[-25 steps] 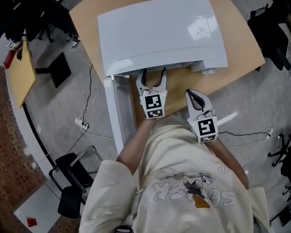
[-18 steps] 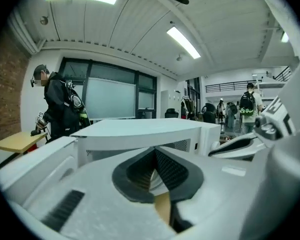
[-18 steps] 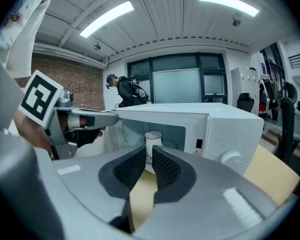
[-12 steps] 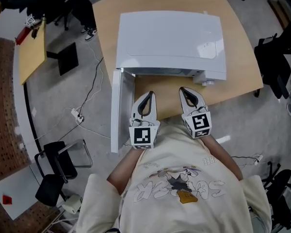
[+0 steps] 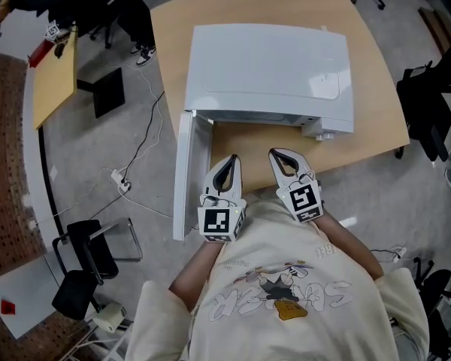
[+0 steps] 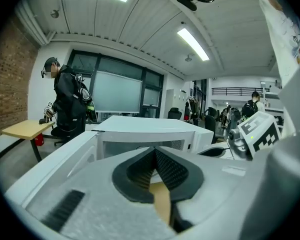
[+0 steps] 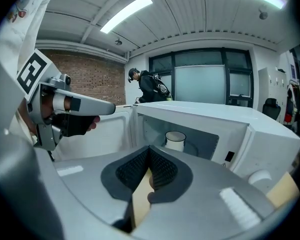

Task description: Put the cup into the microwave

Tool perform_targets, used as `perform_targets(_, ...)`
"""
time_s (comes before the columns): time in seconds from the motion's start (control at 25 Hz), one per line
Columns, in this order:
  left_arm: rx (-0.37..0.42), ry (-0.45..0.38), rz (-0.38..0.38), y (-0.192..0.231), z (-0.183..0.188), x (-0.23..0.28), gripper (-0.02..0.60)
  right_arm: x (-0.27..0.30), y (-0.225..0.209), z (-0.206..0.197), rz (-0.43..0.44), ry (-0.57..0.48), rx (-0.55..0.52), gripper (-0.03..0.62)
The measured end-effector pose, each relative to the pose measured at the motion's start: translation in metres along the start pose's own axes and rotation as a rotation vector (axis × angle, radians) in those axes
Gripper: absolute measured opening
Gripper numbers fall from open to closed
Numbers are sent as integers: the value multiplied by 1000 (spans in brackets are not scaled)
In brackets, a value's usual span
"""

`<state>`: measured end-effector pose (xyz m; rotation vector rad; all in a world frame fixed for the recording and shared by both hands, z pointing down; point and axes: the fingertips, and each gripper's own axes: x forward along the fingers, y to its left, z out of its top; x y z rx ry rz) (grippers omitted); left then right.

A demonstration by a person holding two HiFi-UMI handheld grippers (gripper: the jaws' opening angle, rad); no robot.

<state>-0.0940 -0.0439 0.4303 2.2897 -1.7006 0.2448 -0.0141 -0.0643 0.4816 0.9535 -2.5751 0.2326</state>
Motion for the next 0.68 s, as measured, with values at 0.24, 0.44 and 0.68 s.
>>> perform_targets(0.24,-4,15,-31,-9,-4,6,5,-2,-7,-6,-10,10,28,5)
perform_targets(0.44,7,25,-49,-13,-6,11,5,-2,-12,-2,-16,-1,30,5)
perform_targets(0.68,-3,30,-43,-11,-7,14,5,-3,-17,-2,-16,-7,34,5)
